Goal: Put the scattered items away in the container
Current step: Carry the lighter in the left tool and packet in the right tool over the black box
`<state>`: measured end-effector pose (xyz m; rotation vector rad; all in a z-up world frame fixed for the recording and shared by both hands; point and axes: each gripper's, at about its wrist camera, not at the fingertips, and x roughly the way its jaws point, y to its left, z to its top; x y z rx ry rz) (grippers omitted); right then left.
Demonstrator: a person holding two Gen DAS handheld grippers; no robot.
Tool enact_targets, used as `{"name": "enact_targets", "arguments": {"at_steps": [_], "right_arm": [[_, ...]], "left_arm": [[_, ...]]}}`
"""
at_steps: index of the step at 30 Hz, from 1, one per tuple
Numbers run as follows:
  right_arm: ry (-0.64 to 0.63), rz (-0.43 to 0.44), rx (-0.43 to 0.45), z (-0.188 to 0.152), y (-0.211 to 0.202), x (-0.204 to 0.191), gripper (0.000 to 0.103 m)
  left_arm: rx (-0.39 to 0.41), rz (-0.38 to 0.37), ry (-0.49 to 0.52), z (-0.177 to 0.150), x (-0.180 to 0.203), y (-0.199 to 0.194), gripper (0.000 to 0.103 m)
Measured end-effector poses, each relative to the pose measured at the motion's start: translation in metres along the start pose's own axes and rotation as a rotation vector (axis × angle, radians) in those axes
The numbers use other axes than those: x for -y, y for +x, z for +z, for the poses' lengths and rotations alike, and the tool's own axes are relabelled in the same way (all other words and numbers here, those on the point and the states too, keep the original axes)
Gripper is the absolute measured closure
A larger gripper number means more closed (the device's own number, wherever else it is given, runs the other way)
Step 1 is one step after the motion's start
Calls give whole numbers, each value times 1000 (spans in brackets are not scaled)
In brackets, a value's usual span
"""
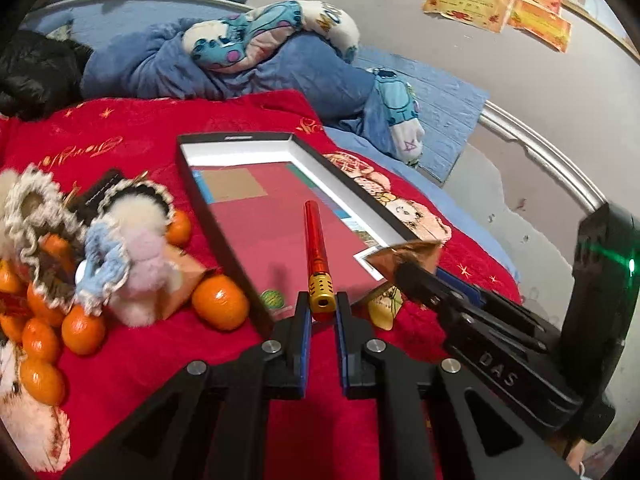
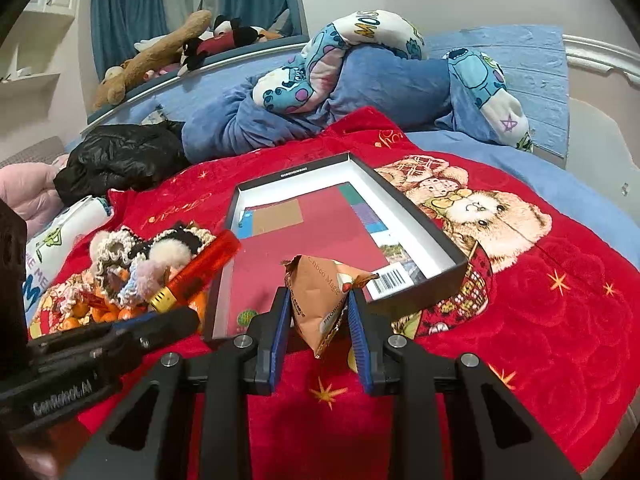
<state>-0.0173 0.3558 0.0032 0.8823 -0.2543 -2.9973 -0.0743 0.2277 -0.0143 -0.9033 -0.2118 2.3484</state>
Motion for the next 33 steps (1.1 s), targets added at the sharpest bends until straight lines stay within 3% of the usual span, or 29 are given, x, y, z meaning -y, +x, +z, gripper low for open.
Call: {"name": "enact_targets", "arguments": {"at_steps": [10, 23, 28, 33], "right_arm": [[31, 16, -68, 40, 45, 8, 76], [2, 13, -159, 40, 84, 23, 75], [-16, -30, -193, 32, 89, 24, 75], [-27, -61, -180, 27, 88, 29, 75]], "left_arm": [[-29, 6, -13, 10, 5, 24, 92], [-75, 19, -19, 11, 6, 54, 92], [-90, 59, 93, 14, 15, 64, 92], [-107, 34, 19, 14, -3, 67, 92]]}}
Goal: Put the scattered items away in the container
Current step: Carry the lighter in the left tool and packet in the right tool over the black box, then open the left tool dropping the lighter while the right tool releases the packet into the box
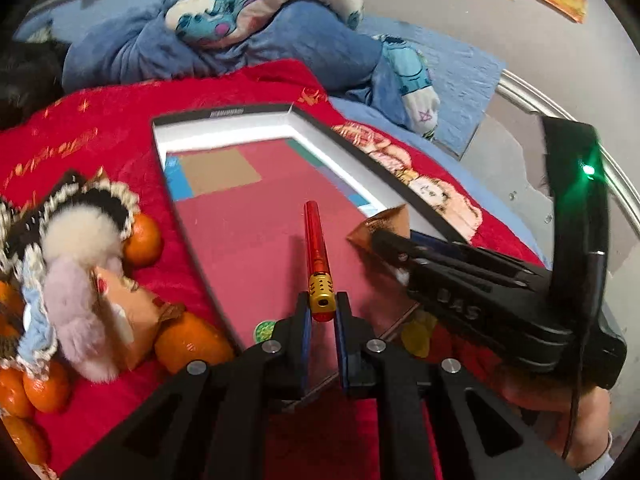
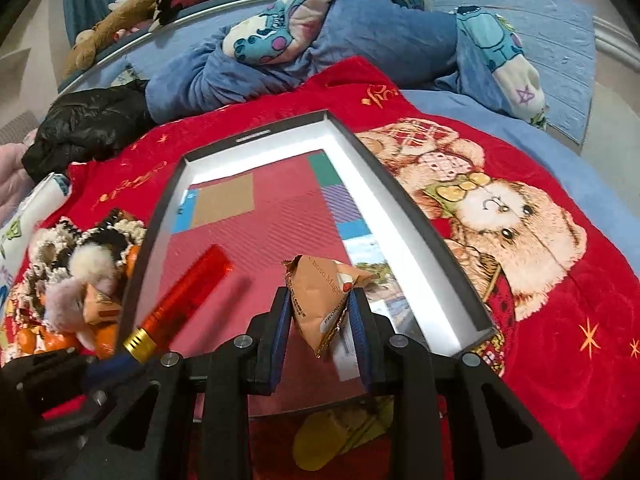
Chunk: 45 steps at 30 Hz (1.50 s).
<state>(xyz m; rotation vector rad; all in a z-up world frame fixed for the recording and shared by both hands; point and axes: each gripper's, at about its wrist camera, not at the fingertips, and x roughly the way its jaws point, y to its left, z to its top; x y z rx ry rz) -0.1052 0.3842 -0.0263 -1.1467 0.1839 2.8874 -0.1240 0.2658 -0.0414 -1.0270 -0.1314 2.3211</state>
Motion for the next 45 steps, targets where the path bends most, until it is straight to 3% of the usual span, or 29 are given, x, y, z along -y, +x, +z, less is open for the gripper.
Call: {"name": "enact_targets", "arguments": {"at_steps": [4, 23, 25, 26, 30, 32, 36, 37, 45], "right_arm": [[-18, 5, -4, 1, 0, -2, 74], [-38, 10, 27, -3, 7, -7, 73], [-36, 25, 36, -4, 7, -7, 70], [-37, 34, 40, -4, 6, -7, 68], [-32, 48, 83, -6, -3, -8, 35], [-3, 41, 95, -5, -6, -4, 29], [68, 69, 139, -5, -17, 9, 0], [77, 52, 152, -5, -22, 11, 0], [140, 8, 196, -8, -37, 24, 0]], "left_arm": [[-1, -34, 7, -1, 5, 1, 92], [10, 79, 75, -5, 24, 16, 90], [26, 78, 84, -5, 23, 15, 81], [35, 81, 95, -5, 24, 15, 67], [67, 82, 122, -5, 27, 10, 44], [86, 89, 119, -4, 27, 6, 20], [128, 90, 105, -2, 25, -1, 4], [148, 102, 107, -2, 25, -4, 0], [170, 125, 61, 1, 15, -11, 0]]}}
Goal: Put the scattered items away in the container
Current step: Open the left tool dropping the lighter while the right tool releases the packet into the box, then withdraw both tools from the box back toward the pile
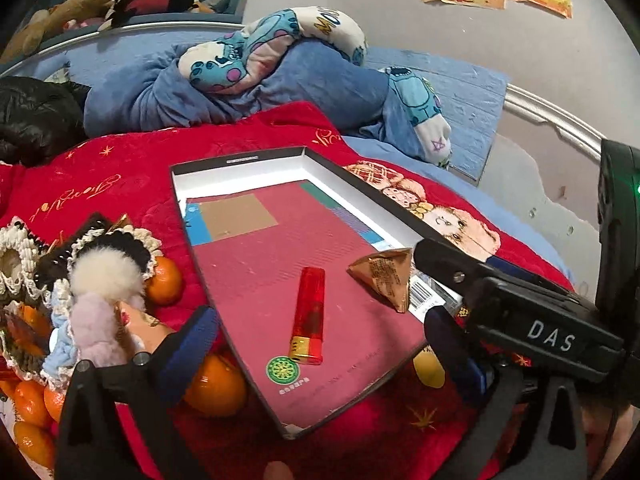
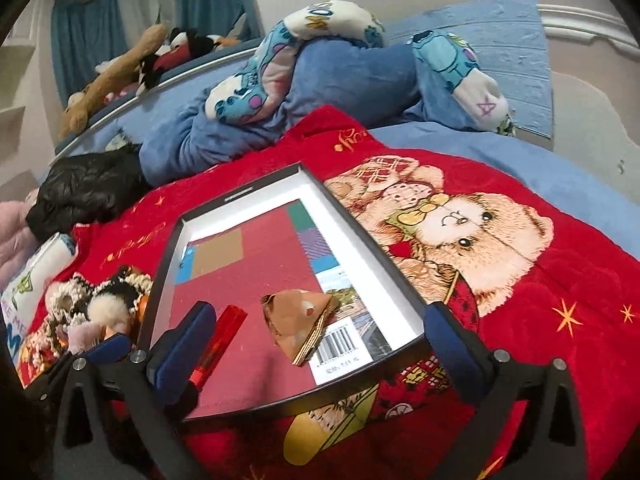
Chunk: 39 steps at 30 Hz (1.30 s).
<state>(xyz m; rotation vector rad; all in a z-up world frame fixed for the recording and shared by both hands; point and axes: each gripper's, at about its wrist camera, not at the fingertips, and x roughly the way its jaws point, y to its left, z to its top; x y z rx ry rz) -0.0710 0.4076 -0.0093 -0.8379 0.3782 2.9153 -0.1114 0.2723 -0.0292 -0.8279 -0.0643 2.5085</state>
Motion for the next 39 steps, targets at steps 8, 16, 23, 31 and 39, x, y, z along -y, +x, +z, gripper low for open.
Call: {"name": "enact_targets", "arguments": {"at_steps": [8, 16, 23, 31, 39], "right_arm": [[2, -14, 28, 0, -7, -4, 0], [28, 34, 55, -3, -16, -35, 0], [-27, 95, 69, -16, -31, -79, 0], [-113, 193, 40, -32, -41, -125, 0], [-119, 293, -12, -45, -40, -162, 0]], "left_arm": [[31, 30, 37, -1, 2, -14, 0], [42, 63, -19, -4, -19, -47, 0], [49, 146, -2, -13, -40, -82, 0], [24, 208, 16, -23, -76, -108, 0], [26, 281, 49, -35, -127, -148, 0]]}}
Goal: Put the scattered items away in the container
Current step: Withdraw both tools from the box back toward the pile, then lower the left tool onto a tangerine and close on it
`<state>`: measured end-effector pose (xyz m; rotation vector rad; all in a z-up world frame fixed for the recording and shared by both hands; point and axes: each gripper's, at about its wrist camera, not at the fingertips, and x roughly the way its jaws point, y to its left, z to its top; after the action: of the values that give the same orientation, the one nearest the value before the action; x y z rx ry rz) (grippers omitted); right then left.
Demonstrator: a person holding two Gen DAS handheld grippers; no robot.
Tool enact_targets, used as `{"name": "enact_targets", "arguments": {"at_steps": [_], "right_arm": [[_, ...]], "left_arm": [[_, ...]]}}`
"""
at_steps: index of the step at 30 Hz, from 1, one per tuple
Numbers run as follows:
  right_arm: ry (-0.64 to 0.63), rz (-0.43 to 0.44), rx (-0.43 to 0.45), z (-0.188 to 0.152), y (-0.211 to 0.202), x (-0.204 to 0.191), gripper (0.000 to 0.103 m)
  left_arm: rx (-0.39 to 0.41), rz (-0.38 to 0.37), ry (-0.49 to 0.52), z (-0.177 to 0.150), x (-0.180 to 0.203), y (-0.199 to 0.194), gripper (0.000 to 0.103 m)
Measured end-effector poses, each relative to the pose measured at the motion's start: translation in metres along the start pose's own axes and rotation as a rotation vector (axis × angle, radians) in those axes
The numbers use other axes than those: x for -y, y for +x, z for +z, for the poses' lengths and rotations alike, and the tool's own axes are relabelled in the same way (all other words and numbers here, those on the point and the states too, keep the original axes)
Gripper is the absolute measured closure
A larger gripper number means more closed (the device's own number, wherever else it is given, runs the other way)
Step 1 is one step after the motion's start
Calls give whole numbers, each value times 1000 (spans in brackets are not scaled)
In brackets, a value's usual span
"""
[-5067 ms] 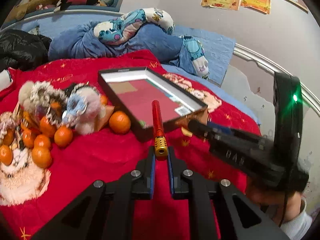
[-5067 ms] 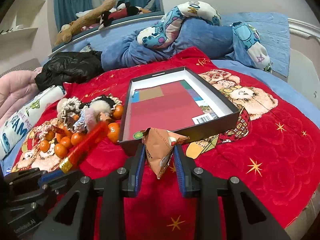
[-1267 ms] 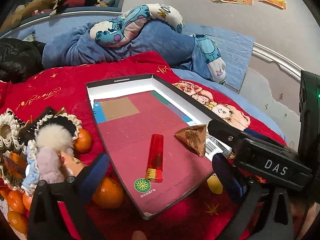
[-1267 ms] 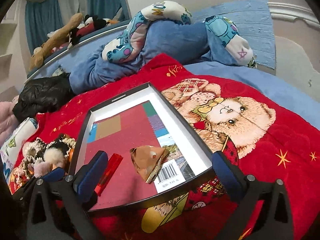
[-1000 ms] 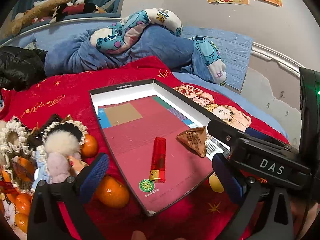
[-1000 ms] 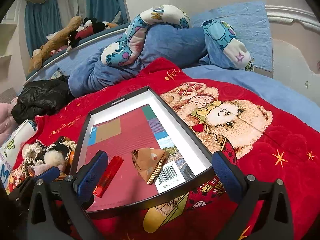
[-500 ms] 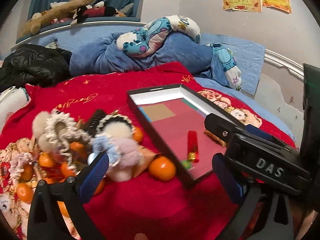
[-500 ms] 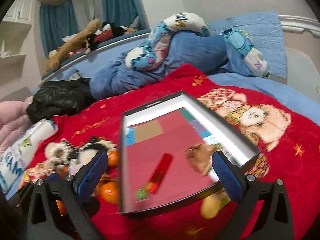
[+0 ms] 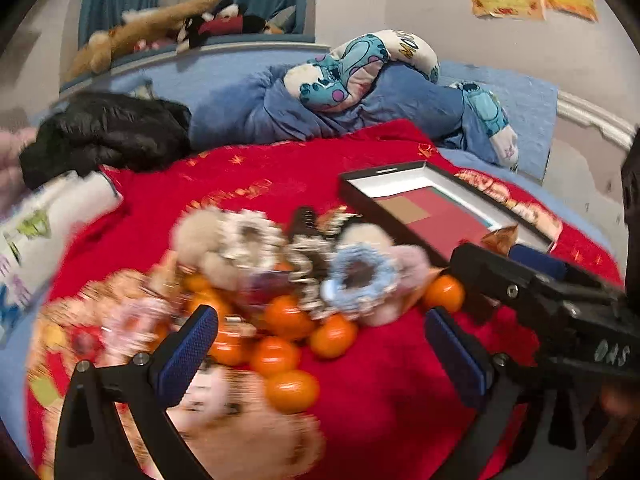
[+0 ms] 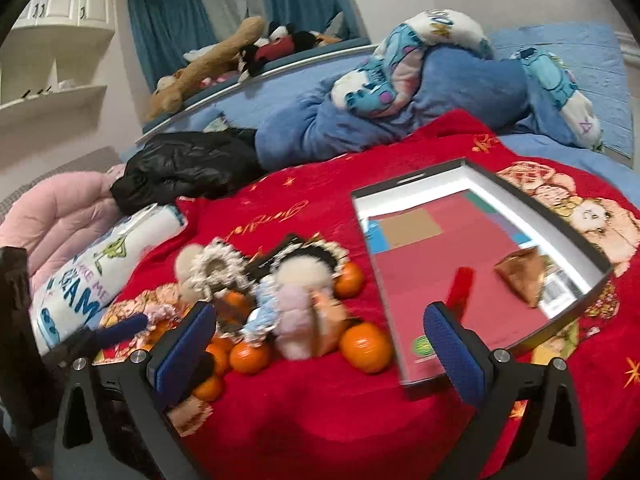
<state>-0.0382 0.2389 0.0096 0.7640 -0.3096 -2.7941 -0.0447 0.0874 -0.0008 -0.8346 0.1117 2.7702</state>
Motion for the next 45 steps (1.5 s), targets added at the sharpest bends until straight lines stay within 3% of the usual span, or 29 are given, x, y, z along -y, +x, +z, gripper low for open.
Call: {"name": "enact_targets", "arguments": {"at_steps": [12, 20, 27, 30, 35, 38, 45], "right_arm": [[18, 39, -69, -13, 17, -45, 0], [19, 55, -125, -19, 28, -80, 0], [9, 47, -103, -18, 32, -92, 0], [28, 58, -117, -20, 40, -87, 0], [17, 68, -146, -23, 44, -85, 0], [4, 64, -156, -24, 45, -84, 0], [-11, 67, -210, -32, 53, -81, 0]], "left_arm": [[-46, 16, 43, -36, -84, -38, 0], [-111, -36, 43, -54, -112, -21, 0], [-170, -85, 21, -56, -116, 6, 1], [-206, -61, 11, -58, -115, 18, 8], [-262, -28, -7, -62, -118, 34, 36], [-259, -6, -35, -62, -123, 36, 48], [-257, 10, -79, -63, -128, 40, 65]]}}
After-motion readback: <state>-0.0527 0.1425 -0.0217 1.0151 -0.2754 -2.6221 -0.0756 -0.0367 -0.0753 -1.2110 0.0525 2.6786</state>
